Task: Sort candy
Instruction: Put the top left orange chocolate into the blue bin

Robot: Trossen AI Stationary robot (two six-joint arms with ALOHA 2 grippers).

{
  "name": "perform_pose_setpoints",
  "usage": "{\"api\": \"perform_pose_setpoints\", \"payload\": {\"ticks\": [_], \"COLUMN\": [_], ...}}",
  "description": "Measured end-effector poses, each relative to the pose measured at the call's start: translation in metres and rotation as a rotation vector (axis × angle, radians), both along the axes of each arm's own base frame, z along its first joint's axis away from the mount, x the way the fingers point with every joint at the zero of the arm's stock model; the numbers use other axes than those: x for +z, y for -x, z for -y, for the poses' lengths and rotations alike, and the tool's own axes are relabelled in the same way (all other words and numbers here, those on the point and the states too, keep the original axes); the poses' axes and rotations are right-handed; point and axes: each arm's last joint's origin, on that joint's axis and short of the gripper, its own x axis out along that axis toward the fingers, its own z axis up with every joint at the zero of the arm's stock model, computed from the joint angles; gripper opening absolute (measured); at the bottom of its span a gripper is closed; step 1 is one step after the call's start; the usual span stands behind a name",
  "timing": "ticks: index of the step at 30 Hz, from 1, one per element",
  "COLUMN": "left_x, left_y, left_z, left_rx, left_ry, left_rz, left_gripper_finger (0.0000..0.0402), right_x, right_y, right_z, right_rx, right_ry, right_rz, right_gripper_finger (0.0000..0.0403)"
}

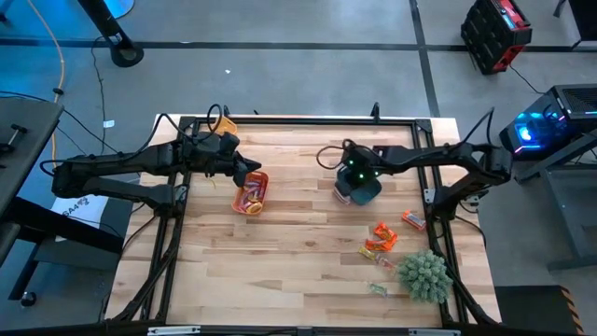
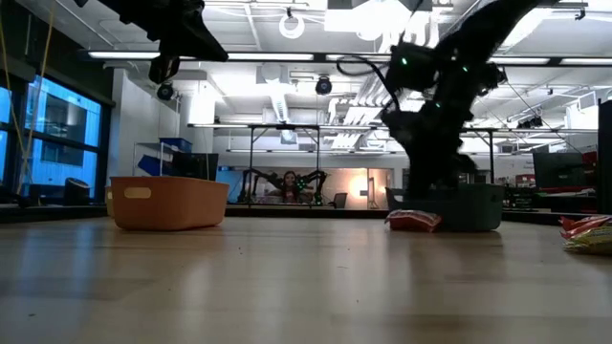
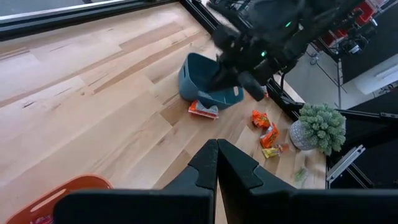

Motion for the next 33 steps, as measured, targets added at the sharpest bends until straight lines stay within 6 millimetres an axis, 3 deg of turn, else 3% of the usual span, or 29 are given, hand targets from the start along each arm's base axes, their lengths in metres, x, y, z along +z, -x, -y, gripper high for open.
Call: {"api": "perform_pose_setpoints", "payload": {"ticks": [5,10,14,19,28,33], "left_x": [0.000,-0.002,-0.003,-0.003,-0.003,-0.003], "left_y": [0.000,0.001,0.001,0.001,0.001,0.001], "left_z": [0.000,0.000,0.000,0.000,0.000,0.000], "left_rx": [0.000,-0.012,-0.014,-0.017,-0.012,-0.010], "left_ry": [0.000,-0.017,-0.019,-0.025,-0.028,-0.024], "left_rz": [-0.002,-0.027,-0.037,-0.038,-0.035,-0.033], "left_gripper_finger": [0.0000,0.0000,0.0000,0.0000,0.0000,0.0000], "right_x": [0.032,0.050,0.043,0.023,0.015,0.014], "right_y": [-0.021,-0.042,-0.049,-0.043,-0.031,-0.029], "right_z": [0.002,-0.018,-0.044,-0.067,-0.067,-0.062], "right_rx": [0.085,0.160,0.187,0.221,0.161,0.132], "right_ry": [0.092,0.105,0.107,0.131,0.173,0.151], "right_rz": [0.114,0.284,0.266,0.070,-0.093,-0.108], "right_gripper_finger": [0.0000,0.0000,0.0001,0.0026,0.0128,0.0141]}}
